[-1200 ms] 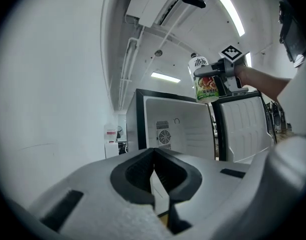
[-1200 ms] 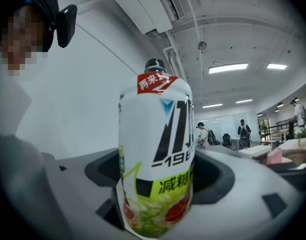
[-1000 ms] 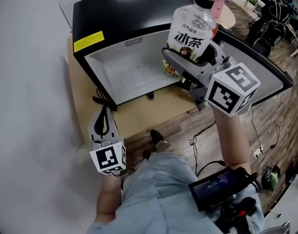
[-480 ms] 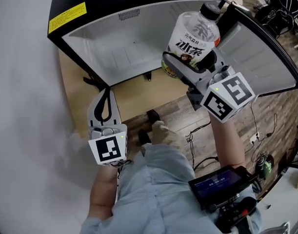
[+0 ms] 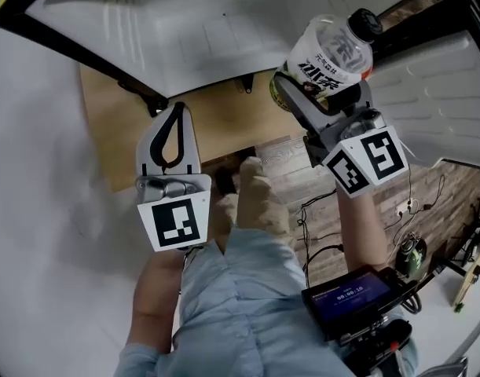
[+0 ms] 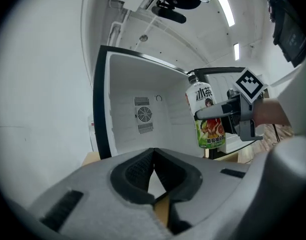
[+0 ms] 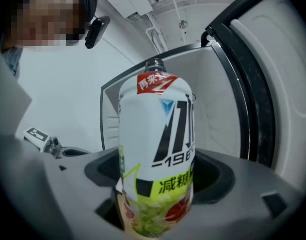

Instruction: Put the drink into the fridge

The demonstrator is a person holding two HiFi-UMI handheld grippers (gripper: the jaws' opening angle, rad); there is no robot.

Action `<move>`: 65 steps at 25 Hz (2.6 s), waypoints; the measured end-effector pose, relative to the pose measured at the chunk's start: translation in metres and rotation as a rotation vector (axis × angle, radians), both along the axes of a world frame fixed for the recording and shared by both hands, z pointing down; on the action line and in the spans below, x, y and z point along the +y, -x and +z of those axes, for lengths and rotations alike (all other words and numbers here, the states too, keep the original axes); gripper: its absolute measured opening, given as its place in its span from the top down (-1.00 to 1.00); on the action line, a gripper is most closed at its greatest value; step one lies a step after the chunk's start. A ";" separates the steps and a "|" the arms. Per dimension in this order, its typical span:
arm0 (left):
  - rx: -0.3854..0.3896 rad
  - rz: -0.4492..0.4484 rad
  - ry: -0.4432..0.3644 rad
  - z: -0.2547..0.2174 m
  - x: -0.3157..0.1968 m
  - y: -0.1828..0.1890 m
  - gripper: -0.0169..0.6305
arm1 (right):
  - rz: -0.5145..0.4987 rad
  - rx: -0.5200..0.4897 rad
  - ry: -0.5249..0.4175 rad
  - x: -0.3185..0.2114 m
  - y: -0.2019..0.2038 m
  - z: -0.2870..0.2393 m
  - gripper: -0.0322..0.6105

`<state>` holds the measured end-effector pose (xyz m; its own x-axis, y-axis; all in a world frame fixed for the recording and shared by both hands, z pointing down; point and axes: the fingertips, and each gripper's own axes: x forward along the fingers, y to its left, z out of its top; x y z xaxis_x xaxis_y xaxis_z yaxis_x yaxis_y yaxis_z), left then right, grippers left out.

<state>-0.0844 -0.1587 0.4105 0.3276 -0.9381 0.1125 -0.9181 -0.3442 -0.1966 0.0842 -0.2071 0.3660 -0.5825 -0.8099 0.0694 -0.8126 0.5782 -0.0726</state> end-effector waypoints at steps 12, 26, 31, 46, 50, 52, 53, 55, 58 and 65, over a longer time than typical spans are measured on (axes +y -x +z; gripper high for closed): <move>-0.008 -0.084 0.035 0.033 0.032 -0.023 0.92 | -0.030 0.023 -0.007 0.040 -0.010 0.055 -0.34; 0.019 -0.115 0.055 0.095 -0.069 -0.020 0.92 | -0.065 0.055 -0.069 -0.118 0.038 0.112 -0.34; 0.013 -0.134 0.057 0.093 -0.068 -0.016 0.92 | -0.076 0.066 -0.081 -0.148 0.050 0.120 -0.34; 0.003 -0.119 0.082 0.098 -0.060 -0.021 0.92 | -0.080 0.067 -0.081 -0.184 0.069 0.135 -0.38; -0.002 -0.115 0.077 0.091 -0.055 -0.022 0.92 | -0.077 0.107 -0.050 -0.182 0.066 0.141 -0.55; -0.002 -0.112 0.074 0.086 -0.053 -0.024 0.92 | -0.077 0.117 -0.031 -0.179 0.064 0.143 -0.64; -0.002 -0.110 0.072 0.084 -0.051 -0.025 0.92 | -0.072 0.116 -0.024 -0.177 0.061 0.143 -0.65; -0.001 -0.104 0.067 0.080 -0.047 -0.026 0.92 | -0.054 0.102 -0.012 -0.171 0.054 0.141 -0.66; 0.006 -0.107 0.070 0.075 -0.037 -0.025 0.92 | -0.017 0.075 0.015 -0.152 0.042 0.141 -0.66; -0.002 -0.109 0.044 0.047 -0.017 -0.007 0.92 | 0.045 0.004 0.054 -0.079 0.027 0.128 -0.54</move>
<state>-0.0769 -0.1755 0.4580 0.2234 -0.9623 0.1550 -0.9502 -0.2505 -0.1853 0.0567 -0.2857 0.4941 -0.5454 -0.8301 0.1156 -0.8379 0.5366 -0.0997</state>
